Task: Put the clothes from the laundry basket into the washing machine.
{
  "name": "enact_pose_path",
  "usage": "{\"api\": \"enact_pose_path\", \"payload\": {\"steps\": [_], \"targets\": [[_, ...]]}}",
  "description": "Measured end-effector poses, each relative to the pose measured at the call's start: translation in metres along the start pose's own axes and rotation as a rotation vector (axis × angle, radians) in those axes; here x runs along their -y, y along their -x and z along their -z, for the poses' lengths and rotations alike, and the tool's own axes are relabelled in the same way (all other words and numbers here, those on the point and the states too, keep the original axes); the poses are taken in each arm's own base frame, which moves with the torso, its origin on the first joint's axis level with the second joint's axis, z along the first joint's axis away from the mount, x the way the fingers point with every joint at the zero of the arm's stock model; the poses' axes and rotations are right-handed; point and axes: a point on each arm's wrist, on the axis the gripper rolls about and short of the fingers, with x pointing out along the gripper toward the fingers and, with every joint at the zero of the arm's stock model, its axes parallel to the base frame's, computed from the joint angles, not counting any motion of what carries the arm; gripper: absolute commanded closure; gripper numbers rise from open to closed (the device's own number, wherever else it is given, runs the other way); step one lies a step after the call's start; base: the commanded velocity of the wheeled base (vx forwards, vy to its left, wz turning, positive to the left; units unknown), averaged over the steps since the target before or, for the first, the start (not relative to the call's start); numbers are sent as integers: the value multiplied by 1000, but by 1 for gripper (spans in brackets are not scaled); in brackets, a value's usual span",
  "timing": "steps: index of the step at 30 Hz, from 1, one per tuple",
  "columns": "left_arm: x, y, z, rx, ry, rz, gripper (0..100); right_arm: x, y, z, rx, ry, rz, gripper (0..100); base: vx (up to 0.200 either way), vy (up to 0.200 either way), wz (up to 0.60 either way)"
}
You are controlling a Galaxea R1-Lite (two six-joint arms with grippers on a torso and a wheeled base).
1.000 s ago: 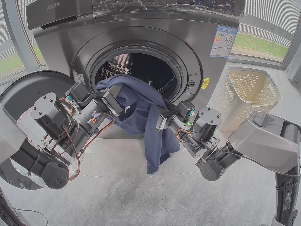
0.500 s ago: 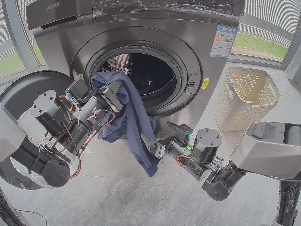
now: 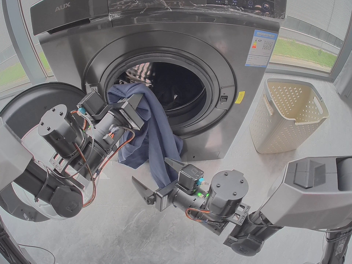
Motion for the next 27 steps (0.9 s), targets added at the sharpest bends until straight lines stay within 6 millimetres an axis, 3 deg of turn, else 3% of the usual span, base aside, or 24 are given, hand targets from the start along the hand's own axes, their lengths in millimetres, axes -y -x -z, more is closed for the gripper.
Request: {"api": "enact_pose_path", "payload": {"steps": [6,13,21,27], "targets": [[0,0,0,0,-1,-1,100,-11,-19,5,30,-6,-24,0,0,0,0],[0,0,1,-3,-1,0,100,-9,-49,12,30,-42,-13,0,0,0,0],[0,0,1,-3,0,0,100,12,-72,18,31,-71,45,0,0,0,0],[-1,0,1,-3,-1,-2,100,26,-74,29,23,-70,76,0,0,0,0]]}}
